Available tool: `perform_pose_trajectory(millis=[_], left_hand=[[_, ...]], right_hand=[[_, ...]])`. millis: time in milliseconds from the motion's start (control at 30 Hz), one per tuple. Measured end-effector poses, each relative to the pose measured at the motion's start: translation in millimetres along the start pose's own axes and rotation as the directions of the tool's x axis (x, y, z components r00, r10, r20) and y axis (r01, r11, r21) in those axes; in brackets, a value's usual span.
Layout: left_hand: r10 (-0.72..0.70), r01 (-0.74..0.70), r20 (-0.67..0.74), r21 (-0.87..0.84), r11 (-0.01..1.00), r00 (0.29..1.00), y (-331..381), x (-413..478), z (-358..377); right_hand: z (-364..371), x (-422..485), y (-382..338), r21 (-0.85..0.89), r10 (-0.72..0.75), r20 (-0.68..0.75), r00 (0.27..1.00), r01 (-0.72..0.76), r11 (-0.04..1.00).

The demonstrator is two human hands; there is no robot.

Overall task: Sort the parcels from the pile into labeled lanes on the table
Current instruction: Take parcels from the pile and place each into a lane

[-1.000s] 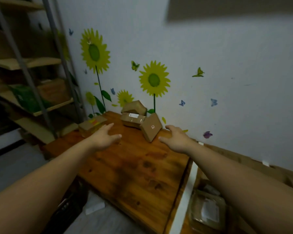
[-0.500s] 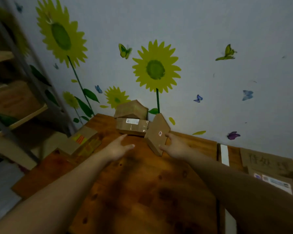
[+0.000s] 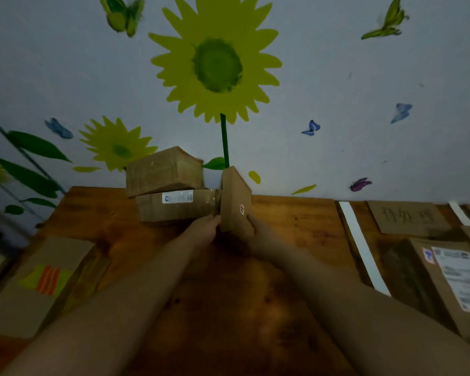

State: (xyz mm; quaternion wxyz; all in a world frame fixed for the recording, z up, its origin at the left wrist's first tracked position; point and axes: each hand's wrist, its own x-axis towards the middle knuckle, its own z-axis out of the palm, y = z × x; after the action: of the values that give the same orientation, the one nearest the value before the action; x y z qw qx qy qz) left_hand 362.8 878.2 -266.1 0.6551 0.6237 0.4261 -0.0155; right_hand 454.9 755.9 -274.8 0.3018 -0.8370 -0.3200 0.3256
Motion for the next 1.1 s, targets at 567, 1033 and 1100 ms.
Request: perform_pose_trajectory(millis=[567, 1033, 1100], left_hand=[[0.3, -0.301, 0.074, 0.003, 0.953, 0.951, 28.9, -74.5, 43.1], [0.231, -0.239, -0.061, -0.239, 0.941, 0.971, 44.9, -195.4, 64.4], [0.297, -0.302, -0.06, -0.278, 0.912, 0.953, 46.1, -213.0, 61.6]], right_hand=[[-42.4, -81.2, -17.1, 0.285, -0.14, -0.227, 0.964, 0.204, 0.937], [-96.6, -209.9, -39.8, 0.559, -0.148, -0.422, 0.894, 0.386, 0.734], [-97.4, -223.0, -41.2, 0.598, -0.117, -0.418, 0.901, 0.371, 0.71]])
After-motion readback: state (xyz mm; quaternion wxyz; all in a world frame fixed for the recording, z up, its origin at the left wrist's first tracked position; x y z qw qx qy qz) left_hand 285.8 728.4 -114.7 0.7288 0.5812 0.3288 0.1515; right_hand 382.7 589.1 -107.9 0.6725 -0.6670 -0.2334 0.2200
